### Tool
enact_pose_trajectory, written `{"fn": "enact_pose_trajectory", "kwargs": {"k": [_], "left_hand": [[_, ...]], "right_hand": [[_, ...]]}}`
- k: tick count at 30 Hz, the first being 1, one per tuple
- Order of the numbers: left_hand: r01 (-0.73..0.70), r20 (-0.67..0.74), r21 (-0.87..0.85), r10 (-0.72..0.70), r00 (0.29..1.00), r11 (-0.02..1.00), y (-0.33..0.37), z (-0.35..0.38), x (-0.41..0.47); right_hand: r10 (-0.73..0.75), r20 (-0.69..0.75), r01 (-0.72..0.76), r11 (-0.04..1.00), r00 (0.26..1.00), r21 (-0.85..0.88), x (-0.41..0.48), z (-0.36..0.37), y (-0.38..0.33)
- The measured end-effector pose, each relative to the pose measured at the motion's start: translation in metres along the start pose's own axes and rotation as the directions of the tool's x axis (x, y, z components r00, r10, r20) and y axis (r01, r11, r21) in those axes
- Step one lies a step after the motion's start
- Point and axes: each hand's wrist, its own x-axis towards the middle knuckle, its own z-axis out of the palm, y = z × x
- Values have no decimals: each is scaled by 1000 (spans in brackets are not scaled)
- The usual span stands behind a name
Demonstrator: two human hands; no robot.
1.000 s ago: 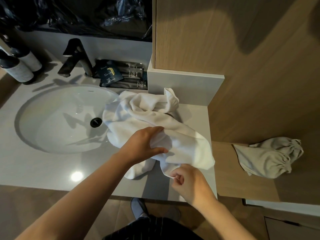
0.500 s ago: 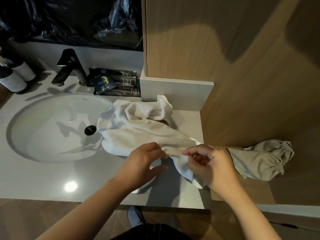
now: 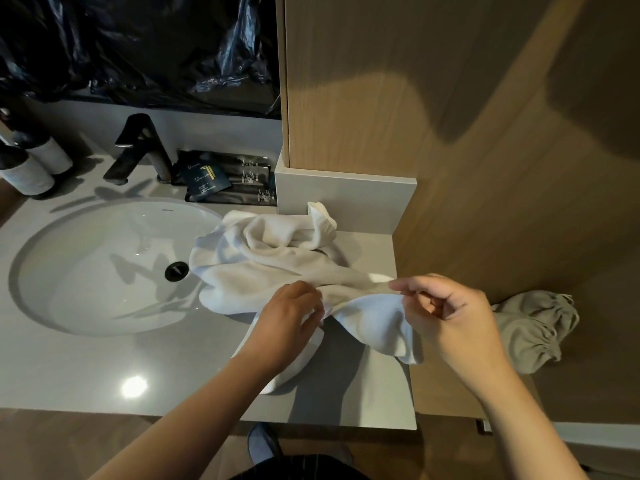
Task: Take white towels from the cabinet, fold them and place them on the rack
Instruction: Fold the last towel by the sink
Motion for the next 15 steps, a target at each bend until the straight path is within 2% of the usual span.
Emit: {"fn": "enact_pose_trajectory", "kwargs": {"k": [4,8,11,15], "left_hand": [[49,27,-57,-48,999,997,12,-3,0],[16,6,-194,-15,1000,981,35,-10,11],[66,56,-305,-51,997,950,44,-18,18],[99,46,-327,-89,995,940,40,-24,17]], "right_hand": [[3,-4,-2,999,1000,41,0,1,1],[4,9,-5,995,1000,98,3,8,-2],[5,-2,-5,993,1000,118,4,9,-6],[40,-5,-39,990,999,139,-1,7,-2]]}}
